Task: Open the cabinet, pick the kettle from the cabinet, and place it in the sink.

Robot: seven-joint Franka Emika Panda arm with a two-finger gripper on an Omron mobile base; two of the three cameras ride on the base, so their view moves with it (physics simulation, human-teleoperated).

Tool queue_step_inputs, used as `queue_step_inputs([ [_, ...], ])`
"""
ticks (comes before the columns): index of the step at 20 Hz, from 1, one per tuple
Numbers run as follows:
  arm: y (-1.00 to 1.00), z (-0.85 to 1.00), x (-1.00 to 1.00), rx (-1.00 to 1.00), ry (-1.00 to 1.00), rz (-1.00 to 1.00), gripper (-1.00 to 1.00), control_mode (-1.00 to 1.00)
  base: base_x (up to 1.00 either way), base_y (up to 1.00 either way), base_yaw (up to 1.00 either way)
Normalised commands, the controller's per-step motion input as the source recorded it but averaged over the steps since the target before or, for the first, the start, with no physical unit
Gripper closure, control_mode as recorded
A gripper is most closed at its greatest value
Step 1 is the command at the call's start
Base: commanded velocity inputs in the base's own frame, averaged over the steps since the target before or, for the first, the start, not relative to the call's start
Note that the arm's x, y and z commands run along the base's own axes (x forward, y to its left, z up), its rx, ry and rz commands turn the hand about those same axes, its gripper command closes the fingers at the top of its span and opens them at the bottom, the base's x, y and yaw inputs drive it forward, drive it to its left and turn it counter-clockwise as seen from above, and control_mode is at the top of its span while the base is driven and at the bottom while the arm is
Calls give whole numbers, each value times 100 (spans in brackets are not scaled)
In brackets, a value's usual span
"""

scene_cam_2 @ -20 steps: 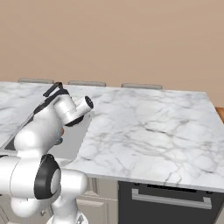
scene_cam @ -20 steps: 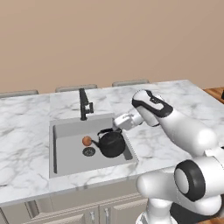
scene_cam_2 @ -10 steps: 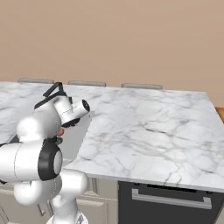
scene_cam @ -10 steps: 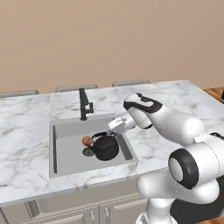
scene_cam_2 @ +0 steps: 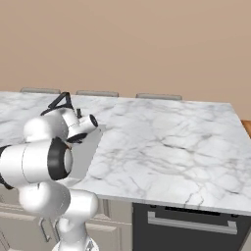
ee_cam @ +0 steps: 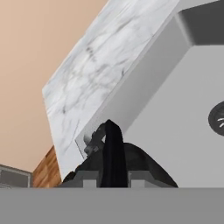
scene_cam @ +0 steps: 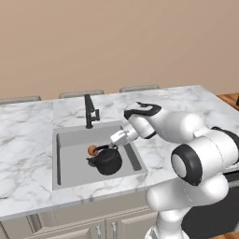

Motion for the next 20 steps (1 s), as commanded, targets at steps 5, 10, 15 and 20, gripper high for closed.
queue_step_inputs([
  [5,11,-23,23,0,0,7,100,-100,0,0,0],
  [10,9,-20,26,0,0,7,100,-100,0,0,0],
  [15,6,-16,26,1,0,7,100,-100,0,0,0],
  [20,2,-17,21,2,-2,6,100,-100,0,0,0],
])
